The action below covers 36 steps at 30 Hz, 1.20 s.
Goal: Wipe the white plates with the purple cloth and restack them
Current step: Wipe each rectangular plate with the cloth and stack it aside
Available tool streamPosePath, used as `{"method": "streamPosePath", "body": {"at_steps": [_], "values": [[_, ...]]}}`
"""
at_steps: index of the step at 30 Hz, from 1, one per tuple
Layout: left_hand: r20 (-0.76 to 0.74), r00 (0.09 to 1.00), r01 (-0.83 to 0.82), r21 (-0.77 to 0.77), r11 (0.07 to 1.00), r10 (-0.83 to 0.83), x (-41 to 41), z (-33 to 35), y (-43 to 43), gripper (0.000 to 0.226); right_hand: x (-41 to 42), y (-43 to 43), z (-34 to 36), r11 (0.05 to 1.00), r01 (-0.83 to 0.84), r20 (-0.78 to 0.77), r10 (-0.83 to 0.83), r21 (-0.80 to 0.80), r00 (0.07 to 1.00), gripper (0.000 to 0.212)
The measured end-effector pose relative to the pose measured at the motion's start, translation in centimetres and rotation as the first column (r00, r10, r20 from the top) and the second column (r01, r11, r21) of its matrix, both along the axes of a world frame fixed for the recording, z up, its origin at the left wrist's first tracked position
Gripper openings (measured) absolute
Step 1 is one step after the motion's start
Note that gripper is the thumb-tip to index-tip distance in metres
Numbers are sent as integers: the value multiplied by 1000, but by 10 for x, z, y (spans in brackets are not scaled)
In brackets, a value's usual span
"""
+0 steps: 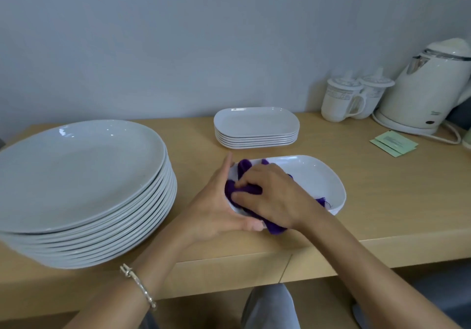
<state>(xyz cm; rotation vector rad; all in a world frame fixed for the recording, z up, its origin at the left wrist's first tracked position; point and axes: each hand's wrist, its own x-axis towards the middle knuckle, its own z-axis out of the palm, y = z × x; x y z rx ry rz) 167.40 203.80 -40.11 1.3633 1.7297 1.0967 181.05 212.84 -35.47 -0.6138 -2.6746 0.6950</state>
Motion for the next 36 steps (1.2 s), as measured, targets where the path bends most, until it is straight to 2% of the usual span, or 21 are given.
{"method": "streamPosePath", "body": {"at_steps": [2, 3, 5, 6, 9, 14, 16, 17, 19, 21, 24, 27, 31, 34, 36], "values": [[-20, 1000, -4, 14, 1000, 4, 0, 1, 0, 141, 21, 5, 11, 990, -75, 113, 89, -119, 990, 17], [-26, 1000, -1, 16, 1000, 1, 1, 2, 0, 133, 31, 11, 16, 988, -56, 178, 81, -143, 981, 14], [-40, 999, 4, 10, 1000, -4, 0, 1, 0, 123, 50, 27, 25, 994, 39, 268, -11, -101, 963, 8], [-43, 999, 1, 6, 1000, 0, 0, 0, 1, 125, 59, 35, 29, 993, 101, 273, -79, -67, 959, 4], [-64, 998, -20, -15, 1000, 19, -1, 0, 1, 141, 65, 51, 28, 962, 272, 196, -264, -13, 944, 10], [-70, 997, -35, -2, 999, 35, 1, 2, 1, 123, 12, 54, -3, 898, 427, 53, -434, 107, 899, 26], [-49, 998, -38, 13, 999, 39, 3, 4, -1, 105, -9, 42, -11, 905, 405, 8, -410, 130, 912, 26], [-41, 999, -26, 31, 999, 27, 3, 3, -1, 106, -17, 33, -15, 924, 355, 0, -358, 143, 934, 25], [-16, 1000, -25, 46, 999, 26, 2, 0, 0, 129, -27, 13, -18, 957, 243, -4, -245, 161, 969, 25], [15, 1000, -20, 32, 999, 20, 0, -1, -1, 140, -25, 1, -15, 972, 173, -16, -173, 158, 985, 25], [28, 1000, -8, 6, 1000, 8, -1, -1, -1, 148, -2, -3, 0, 1000, 12, -13, -12, 20, 1000, 21], [13, 1000, 3, -22, 1000, -3, -1, 1, -1, 146, 26, 3, 16, 990, -70, 113, 84, -123, 990, 16], [-34, 999, -28, -44, 999, 26, -1, 3, -4, 149, 63, 31, 26, 996, 52, 260, -34, -66, 965, 3], [-54, 998, -45, -56, 997, 42, 2, 6, -5, 146, 78, 49, 29, 975, 223, 225, -215, -14, 950, 3], [-60, 997, -50, -44, 998, 47, 2, 6, -5, 143, 68, 56, 24, 953, 296, 187, -303, 63, 935, 15]]}}
